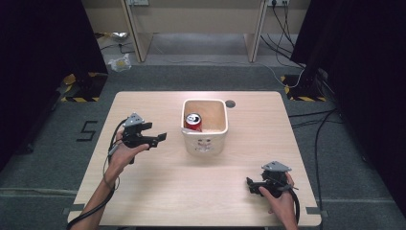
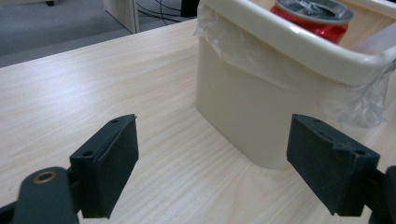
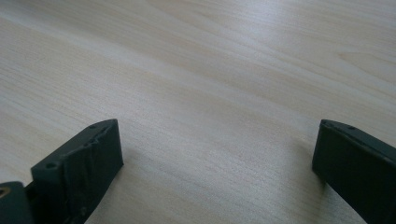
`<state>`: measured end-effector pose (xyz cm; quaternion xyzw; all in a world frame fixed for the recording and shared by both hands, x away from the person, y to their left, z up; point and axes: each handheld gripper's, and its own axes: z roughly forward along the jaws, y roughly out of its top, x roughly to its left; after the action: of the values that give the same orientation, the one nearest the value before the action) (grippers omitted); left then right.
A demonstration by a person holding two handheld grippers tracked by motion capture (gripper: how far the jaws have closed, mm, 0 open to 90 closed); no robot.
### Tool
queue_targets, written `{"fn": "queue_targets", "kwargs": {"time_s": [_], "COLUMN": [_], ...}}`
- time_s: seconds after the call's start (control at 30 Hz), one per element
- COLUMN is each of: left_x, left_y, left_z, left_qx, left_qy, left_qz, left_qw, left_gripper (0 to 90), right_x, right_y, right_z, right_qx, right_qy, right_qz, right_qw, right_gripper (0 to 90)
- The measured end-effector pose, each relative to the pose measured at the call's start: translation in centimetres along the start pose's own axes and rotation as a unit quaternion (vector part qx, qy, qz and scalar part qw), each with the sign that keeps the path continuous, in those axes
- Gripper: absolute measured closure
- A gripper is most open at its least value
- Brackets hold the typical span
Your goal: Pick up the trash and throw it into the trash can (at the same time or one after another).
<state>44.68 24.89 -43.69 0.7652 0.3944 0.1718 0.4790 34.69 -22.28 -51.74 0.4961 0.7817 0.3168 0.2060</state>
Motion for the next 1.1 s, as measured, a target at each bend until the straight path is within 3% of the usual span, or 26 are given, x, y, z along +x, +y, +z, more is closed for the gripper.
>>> {"fn": "queue_targets", "kwargs": {"time_s": [0.47,1.1], "left_x": [0.0,-0.9], "left_y": [-1.7,-4.0], "left_z": [0.4,1.1], "left_qx": [0.01,0.023], "left_qy": [-0.008,-0.016], "left_qz": [-0.004,0.005], "left_qw": [0.9999,0.9996], "left_gripper": [16.3,16.3], "right_x": [0.0,0.0], "right_y": [0.0,0.0], "right_z": [0.0,0.0], "right_qx": [0.0,0.0], "right_qy": [0.0,0.0], "right_qz": [0.0,0.0], "right_qw": [1.0,1.0], "right_gripper": [2.0,2.0]}}
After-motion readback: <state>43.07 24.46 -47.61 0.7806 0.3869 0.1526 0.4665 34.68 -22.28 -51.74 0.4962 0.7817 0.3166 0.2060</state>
